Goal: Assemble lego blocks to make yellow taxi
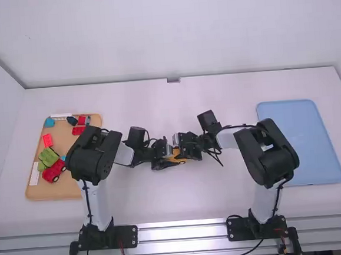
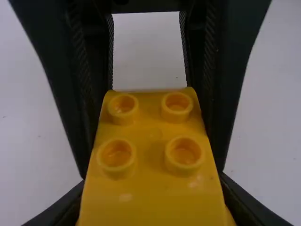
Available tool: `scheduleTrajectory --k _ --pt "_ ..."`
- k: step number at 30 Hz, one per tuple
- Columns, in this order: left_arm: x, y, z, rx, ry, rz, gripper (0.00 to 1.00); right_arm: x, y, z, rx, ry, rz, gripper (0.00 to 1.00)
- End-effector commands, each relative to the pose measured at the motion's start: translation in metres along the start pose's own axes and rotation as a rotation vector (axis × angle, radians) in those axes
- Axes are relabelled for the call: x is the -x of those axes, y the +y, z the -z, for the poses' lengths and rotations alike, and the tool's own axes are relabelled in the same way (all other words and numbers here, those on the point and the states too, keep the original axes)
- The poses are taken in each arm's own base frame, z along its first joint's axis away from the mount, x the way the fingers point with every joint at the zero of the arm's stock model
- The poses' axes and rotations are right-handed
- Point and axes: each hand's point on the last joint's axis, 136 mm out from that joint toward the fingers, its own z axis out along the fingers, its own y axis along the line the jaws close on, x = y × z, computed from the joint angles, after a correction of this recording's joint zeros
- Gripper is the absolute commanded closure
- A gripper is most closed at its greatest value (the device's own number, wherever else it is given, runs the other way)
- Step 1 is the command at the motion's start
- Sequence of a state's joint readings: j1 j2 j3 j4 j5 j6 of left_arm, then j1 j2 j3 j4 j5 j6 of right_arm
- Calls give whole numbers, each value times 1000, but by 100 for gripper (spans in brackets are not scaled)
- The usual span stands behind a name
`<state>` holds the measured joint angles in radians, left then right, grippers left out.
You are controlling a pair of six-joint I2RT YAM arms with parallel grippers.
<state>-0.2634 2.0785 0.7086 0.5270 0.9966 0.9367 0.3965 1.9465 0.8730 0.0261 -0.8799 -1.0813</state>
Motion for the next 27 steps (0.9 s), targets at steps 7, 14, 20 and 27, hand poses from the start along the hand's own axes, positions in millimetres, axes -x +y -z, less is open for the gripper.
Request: scheduleTrajectory --k 7,14,20,27 --pt "-15 -6 -5 -19 65 66 65 -28 2 -10 -20 99 -33 81" --pt "-17 -9 -4 -23 67 42 70 -8 -4 0 -12 -52 -55 59" --pt "-17 -9 -4 -22 67 45 71 13 -4 16 20 -220 -16 53" --pt "-17 -10 -4 -22 67 46 71 20 -8 32 19 -306 -13 30"
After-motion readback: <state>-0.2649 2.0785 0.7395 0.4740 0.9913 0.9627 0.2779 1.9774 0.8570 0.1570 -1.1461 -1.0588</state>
